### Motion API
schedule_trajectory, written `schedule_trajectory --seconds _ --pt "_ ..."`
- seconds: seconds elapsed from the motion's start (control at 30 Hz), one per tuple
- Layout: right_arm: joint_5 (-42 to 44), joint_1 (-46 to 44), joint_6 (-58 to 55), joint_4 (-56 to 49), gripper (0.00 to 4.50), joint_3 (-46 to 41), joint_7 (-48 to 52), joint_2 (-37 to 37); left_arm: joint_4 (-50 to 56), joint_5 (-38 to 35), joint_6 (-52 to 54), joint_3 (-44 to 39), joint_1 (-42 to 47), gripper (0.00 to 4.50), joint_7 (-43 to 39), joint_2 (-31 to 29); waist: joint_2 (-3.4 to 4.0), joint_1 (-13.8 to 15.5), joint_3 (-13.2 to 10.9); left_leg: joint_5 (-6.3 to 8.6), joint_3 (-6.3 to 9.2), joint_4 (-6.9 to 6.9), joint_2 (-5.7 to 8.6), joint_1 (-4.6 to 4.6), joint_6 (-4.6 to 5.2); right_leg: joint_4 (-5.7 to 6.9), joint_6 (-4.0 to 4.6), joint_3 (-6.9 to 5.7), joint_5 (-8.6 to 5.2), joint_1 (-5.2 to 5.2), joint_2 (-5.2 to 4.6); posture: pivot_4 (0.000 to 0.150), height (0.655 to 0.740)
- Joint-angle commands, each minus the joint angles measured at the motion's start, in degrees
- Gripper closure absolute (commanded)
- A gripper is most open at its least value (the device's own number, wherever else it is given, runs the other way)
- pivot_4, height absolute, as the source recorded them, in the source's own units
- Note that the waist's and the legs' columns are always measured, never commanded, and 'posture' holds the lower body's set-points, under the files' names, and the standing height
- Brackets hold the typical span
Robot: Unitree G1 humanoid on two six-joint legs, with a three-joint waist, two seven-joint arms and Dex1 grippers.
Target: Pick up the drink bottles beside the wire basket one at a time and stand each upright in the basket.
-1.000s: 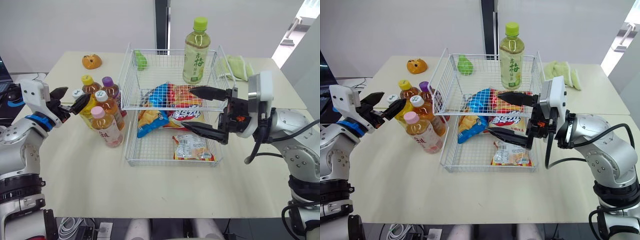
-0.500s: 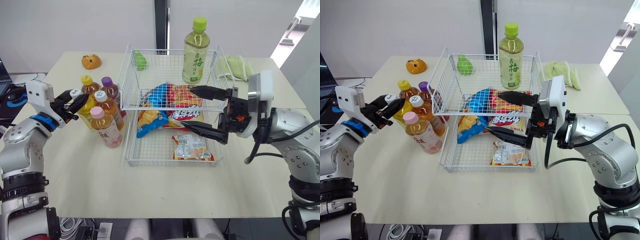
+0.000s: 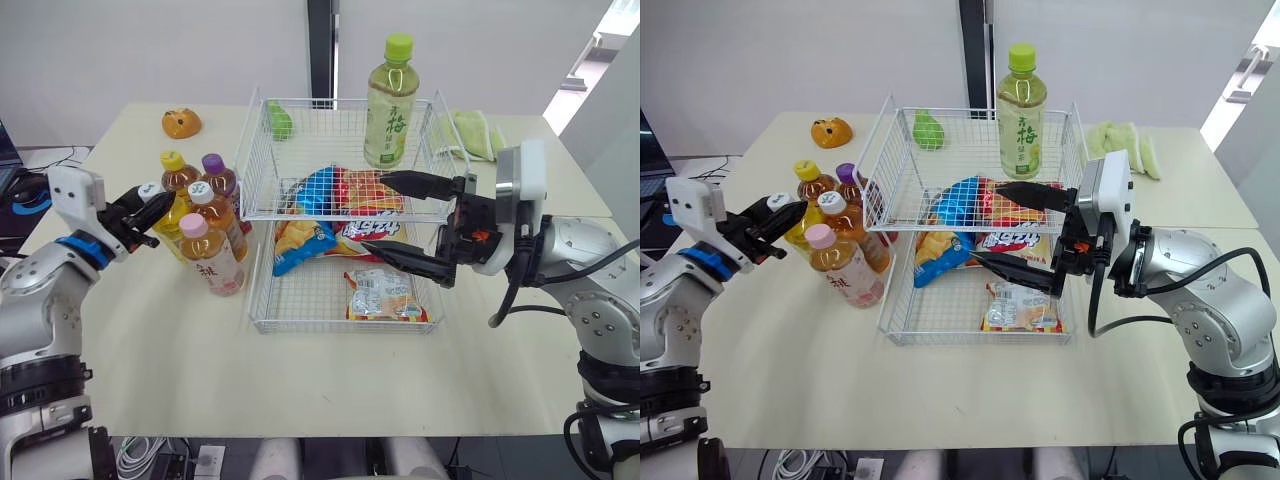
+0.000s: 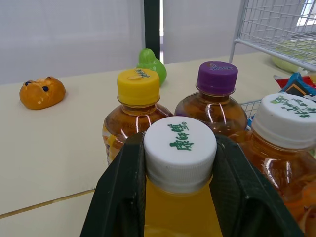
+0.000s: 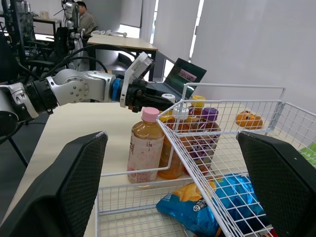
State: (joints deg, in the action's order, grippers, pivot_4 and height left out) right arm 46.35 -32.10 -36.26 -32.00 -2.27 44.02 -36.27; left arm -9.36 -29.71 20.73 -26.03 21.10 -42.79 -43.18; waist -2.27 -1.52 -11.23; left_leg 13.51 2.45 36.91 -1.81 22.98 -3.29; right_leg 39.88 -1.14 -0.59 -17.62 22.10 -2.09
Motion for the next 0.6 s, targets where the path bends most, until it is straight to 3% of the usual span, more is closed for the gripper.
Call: schedule_trajectory --seconds 0.03,0.4,0.6 --pt "1.44 -0.53 0.59 -1.48 0.00 -1.50 0.71 -0.33 5.31 -4.32 1.58 -5.45 -1.70 3.16 -2.75 -3.60 0.00 -0.11 -0.01 0.00 0.00 -0.01 -0.01 0.01 0.00 0.00 0.00 0.01 0.00 0.02 0.00 0.150 0.7400" --pt "2.71 -2.30 1.03 1.06 0.00 -0.39 3.08 0.97 8.36 -13.01 13.97 -17.22 -7.95 3.16 -10.92 -15.21 -0.04 -0.18 -0.08 0.00 0.03 -0.05 -0.03 0.02 0.00 -0.01 0.00 0.03 -0.01 0.10 0.00 0.150 0.7400" --pt "1.17 -2.89 2.38 2.09 0.00 0.94 4.14 2.31 6.42 -15.29 19.12 -20.66 -5.42 3.16 -15.29 -24.10 -0.06 -0.07 -0.10 0.00 0.00 -0.06 -0.04 0.03 0.00 0.00 0.01 -0.02 -0.01 0.10 0.03 0.150 0.7400"
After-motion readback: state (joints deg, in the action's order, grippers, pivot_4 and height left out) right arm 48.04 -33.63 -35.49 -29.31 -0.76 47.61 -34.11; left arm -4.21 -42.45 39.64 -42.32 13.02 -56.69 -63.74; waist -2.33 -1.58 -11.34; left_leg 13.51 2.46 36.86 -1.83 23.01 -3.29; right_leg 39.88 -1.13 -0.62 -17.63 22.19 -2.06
